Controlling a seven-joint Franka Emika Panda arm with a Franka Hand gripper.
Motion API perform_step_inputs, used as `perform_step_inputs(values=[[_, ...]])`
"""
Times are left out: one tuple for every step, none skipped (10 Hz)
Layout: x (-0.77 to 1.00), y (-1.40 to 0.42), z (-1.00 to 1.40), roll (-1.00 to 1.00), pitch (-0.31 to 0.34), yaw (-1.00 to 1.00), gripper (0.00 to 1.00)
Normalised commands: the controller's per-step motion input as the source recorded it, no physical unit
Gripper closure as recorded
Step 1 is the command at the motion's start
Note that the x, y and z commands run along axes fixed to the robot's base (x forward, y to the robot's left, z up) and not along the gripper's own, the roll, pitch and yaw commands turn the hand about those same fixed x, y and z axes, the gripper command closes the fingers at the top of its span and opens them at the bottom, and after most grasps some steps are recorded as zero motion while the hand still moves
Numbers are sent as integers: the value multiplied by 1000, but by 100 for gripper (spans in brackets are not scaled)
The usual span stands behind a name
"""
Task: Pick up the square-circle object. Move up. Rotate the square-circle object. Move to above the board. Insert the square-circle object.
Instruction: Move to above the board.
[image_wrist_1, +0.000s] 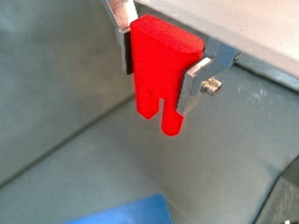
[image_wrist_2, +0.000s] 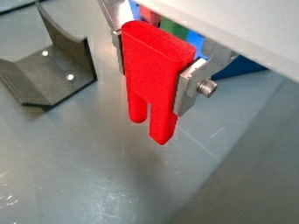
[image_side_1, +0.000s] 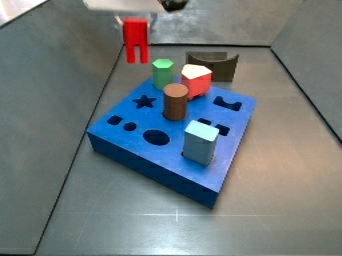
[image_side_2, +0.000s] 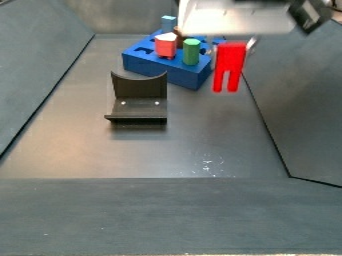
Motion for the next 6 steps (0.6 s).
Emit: perform_step_inputs(values=[[-234,-116,1000,201,46,37,100],[-220,-106,1000,165,28,34,100],[-211,-104,1000,144,24,34,100],[-195,-99,1000,114,21,35,100],[-187,-96,1000,98,23,37,100],[-172,-90,1000,65,22,38,100]])
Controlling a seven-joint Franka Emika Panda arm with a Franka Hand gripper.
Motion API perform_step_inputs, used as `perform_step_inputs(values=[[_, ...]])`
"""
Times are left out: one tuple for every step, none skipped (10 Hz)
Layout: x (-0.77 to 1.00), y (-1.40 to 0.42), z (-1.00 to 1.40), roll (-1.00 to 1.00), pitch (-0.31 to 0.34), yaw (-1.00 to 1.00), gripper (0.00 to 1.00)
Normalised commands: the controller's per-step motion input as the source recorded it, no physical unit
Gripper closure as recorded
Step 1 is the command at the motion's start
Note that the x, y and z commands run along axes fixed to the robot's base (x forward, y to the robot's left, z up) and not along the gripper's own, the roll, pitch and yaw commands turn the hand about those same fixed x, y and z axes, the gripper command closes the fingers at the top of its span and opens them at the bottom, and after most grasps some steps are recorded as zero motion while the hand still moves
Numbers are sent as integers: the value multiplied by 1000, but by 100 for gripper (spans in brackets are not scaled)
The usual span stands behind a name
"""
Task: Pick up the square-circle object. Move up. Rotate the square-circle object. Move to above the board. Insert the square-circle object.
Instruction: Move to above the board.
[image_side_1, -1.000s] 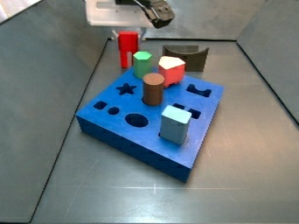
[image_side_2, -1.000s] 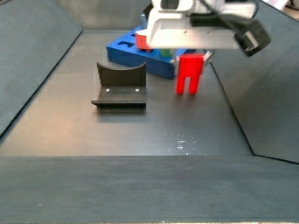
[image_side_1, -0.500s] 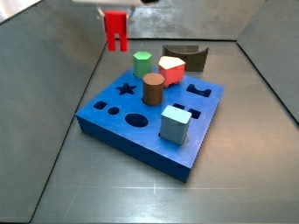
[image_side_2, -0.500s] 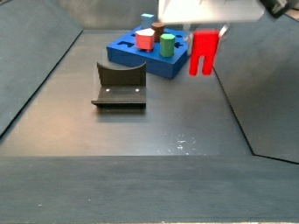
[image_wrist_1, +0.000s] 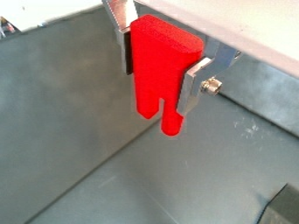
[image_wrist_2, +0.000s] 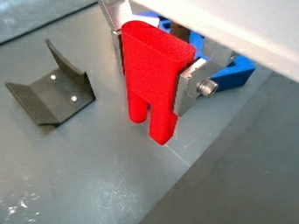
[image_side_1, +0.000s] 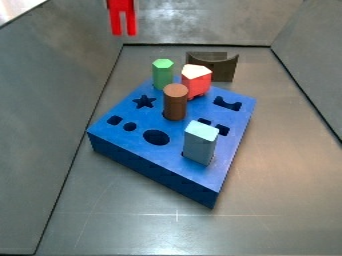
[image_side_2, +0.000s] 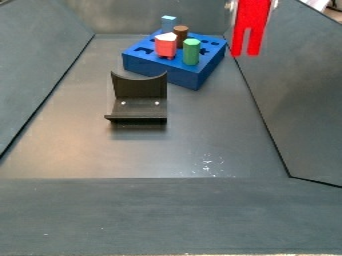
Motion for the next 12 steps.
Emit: perform_step_inputs(values=[[-160,-88,1000,34,25,37,100],[-143,-88,1000,15,26,39,100],[-110,-75,909,-1,35,38,100],[-63,-57,739,-15,43,35,100],[-30,-39,571,-30,62,34,100],[-3,-26,351,-46,78,26,100],[577,-1000,347,-215,80,-196,100],[586,-1000,312,-164,102,-180,100],[610,-1000,316,-79,162,-95,100],[625,-1000,320,-67,172,-55,100],[627,-1000,319,-33,156,-25,100],[630,-1000,321,-8,130,-4,100]])
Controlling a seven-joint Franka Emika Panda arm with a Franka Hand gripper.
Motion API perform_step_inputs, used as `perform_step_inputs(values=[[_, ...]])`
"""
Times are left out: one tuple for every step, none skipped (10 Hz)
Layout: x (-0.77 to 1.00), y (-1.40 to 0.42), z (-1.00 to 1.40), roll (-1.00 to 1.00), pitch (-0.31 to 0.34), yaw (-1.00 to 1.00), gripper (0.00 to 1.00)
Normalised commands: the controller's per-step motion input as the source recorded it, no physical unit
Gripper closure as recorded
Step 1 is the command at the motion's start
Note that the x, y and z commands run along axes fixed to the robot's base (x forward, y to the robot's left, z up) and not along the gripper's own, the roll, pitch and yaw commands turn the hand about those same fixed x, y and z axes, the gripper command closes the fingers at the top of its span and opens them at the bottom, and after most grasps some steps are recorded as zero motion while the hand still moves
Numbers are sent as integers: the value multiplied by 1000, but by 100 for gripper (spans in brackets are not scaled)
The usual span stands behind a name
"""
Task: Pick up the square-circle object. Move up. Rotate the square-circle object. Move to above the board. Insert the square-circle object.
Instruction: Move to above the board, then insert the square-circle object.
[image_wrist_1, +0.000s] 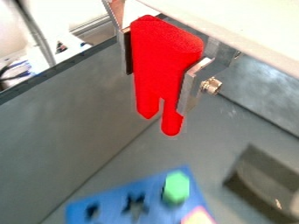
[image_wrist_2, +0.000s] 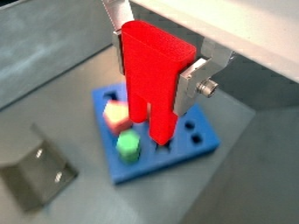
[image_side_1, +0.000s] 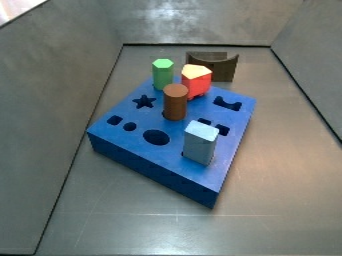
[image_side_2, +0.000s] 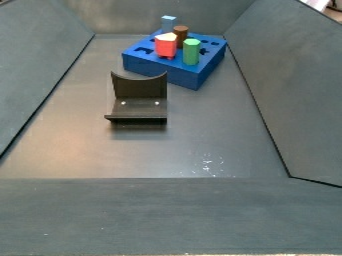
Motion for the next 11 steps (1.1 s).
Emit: perform_step_inputs(values=[[650,-1000,324,-2,126,6,100],[690,-1000,328,19,131,6,100],[615,-859,281,44,137,10,100],[397,-491,161,82,149,6,100],[306,-350,118,81,138,11,100],[169,-187,69,73,100,13,100],[0,0,-46,-19,0,0,100],[0,0,0,-29,0,0,100],[0,0,-14,-30,0,0,100],[-11,0,-29,0,0,0,100],[0,-560,-600,99,0,-251,100]])
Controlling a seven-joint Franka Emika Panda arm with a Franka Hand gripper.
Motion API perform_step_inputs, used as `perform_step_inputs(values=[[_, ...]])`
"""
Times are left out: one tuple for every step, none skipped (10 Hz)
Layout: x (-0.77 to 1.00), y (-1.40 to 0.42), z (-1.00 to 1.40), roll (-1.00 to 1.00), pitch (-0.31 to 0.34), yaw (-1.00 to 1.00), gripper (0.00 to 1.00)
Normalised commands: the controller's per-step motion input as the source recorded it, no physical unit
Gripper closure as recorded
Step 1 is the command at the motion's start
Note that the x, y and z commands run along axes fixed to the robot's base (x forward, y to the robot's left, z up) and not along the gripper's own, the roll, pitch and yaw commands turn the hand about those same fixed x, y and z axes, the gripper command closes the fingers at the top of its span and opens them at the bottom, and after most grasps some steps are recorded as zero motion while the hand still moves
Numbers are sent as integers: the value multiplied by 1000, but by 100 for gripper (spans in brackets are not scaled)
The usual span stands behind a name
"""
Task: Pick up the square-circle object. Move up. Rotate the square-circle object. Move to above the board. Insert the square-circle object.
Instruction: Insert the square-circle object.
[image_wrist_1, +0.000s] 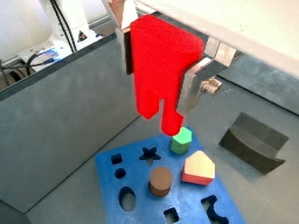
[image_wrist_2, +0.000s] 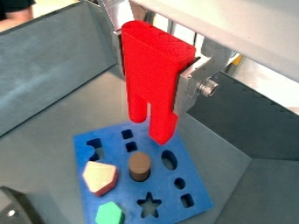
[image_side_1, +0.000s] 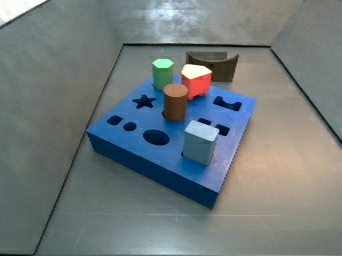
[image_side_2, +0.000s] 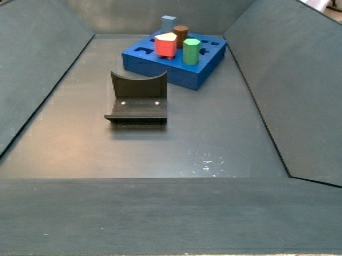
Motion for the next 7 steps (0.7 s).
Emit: perform_step_inputs(values=[[0,-303,-629,59,26,-854,100],[0,-189,-671,41,14,-943,100],[0,-183,-697,14,19,-929,100],[0,-149,-243,-83,-41,-117,100],[-100,0,0,-67,-70,3,100],[-89,0,-71,0,0,0,100],[-234,-86,-769,50,-6,0,100]])
